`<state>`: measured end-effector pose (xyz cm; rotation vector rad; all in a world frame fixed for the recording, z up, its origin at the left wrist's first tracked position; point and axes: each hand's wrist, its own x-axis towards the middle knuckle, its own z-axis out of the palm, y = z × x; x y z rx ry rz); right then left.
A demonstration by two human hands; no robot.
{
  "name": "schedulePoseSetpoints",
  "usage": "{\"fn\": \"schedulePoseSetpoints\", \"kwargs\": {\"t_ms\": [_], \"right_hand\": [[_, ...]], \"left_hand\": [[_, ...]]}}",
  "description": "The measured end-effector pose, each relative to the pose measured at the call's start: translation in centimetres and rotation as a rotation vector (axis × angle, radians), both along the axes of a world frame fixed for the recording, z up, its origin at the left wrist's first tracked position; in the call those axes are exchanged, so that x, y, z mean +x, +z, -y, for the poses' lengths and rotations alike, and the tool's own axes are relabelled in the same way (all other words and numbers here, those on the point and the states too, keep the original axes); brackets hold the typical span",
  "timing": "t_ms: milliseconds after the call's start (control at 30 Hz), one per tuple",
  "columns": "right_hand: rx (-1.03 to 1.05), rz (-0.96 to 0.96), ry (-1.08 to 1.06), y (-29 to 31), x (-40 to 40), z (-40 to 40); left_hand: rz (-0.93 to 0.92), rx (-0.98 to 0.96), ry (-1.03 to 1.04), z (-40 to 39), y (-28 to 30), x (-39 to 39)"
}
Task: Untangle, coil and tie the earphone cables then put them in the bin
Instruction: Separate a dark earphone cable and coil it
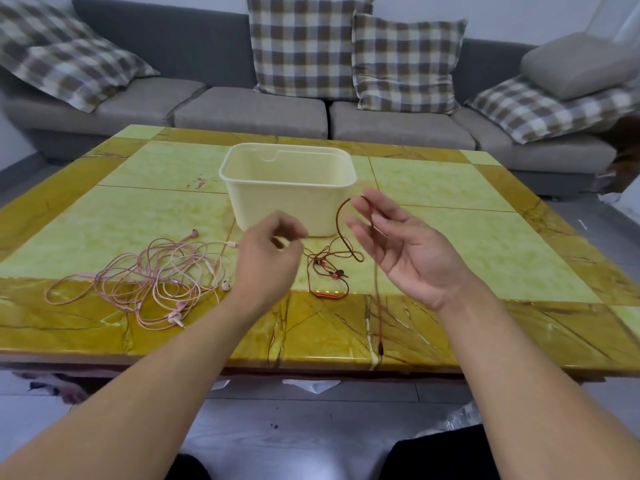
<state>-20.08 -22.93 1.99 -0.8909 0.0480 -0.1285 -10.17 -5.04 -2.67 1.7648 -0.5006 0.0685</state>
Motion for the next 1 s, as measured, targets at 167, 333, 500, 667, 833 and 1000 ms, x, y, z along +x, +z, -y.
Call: {"fn": "schedulePoseSetpoints", "kwargs": {"t_ms": [167, 333, 500, 667, 833, 1000], "right_hand": [[-0.158, 0.024, -0.045, -0.6, 1.1, -0.8], [-0.791, -0.264, -0.567, -3.0, 1.7, 1.0], [-1.323, -0.535, -0.606, -5.1, 1.5, 2.5], [-1.406, -0.281, -0.209, -4.6, 1.4, -0.2], [-1.275, -0.162, -0.075, -5.7, 2.0, -1.7], [-1.145, -0.18, -0.075, -6.2, 2.5, -2.1]], "left_hand": [[-0.589, -0.157, -0.572, 1.4, 0.6, -3.3], [-0.755, -0.307, -0.563, 0.9, 1.2, -3.2], [-0.756, -0.297, -0.49, -0.4, 1.2, -1.7], [-0.827, -0.406, -0.551, -0.9, 1.5, -1.3], [-0.823, -0.437, -0.552, -1.0, 1.9, -0.9], [-0.778, -0.488, -0.474, -1.0, 1.9, -0.7]]}}
